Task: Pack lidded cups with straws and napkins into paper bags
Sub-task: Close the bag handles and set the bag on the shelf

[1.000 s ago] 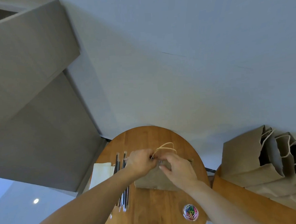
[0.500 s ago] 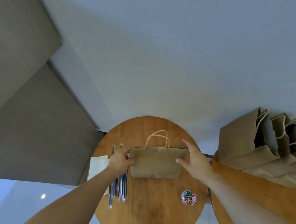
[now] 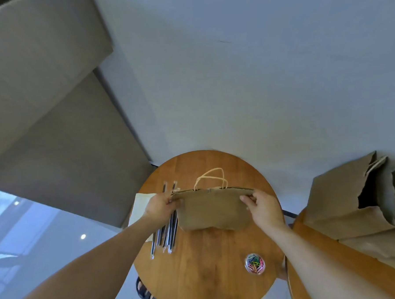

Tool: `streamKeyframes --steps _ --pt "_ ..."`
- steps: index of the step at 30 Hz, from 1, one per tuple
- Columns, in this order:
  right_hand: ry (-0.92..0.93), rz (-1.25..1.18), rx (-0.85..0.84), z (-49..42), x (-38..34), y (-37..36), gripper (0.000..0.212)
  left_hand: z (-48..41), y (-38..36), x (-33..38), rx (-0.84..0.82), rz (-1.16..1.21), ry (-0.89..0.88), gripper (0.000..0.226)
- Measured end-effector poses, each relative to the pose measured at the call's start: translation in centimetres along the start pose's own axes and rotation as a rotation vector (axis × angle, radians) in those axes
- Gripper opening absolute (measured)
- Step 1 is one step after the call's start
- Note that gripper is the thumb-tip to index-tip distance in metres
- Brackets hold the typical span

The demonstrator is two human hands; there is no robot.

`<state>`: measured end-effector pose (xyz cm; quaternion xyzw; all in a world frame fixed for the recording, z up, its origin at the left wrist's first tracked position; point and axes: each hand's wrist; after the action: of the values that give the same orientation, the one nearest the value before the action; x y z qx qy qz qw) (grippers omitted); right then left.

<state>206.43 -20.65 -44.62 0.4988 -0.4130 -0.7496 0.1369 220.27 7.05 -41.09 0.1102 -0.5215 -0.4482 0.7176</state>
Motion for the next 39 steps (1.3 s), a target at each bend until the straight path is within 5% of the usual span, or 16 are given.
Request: streamKeyframes --steps 6,19,39 --pt "0.084 -0.212 0.073 1.1 -5.4 1.1 0.012 4.6 4.1 1.2 0.061 0.134 -0.11 0.023" --pt "0.301 -0.472 0.297 7.9 -26.3 2.6 0.013 17.2 19.1 -1.2 0.353 0.456 -0.348 0.014" --pt "0.796 -0.692 0.044 13.9 -66.1 1.8 0.003 31.3 49.4 -7.2 1.104 0.657 -0.555 0.036"
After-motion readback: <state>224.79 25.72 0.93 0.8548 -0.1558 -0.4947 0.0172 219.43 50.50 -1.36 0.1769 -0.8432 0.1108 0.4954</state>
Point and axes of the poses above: each hand's wrist, its own z-axis away from the middle knuckle, its own y-axis out of the back of the hand, x = y × z
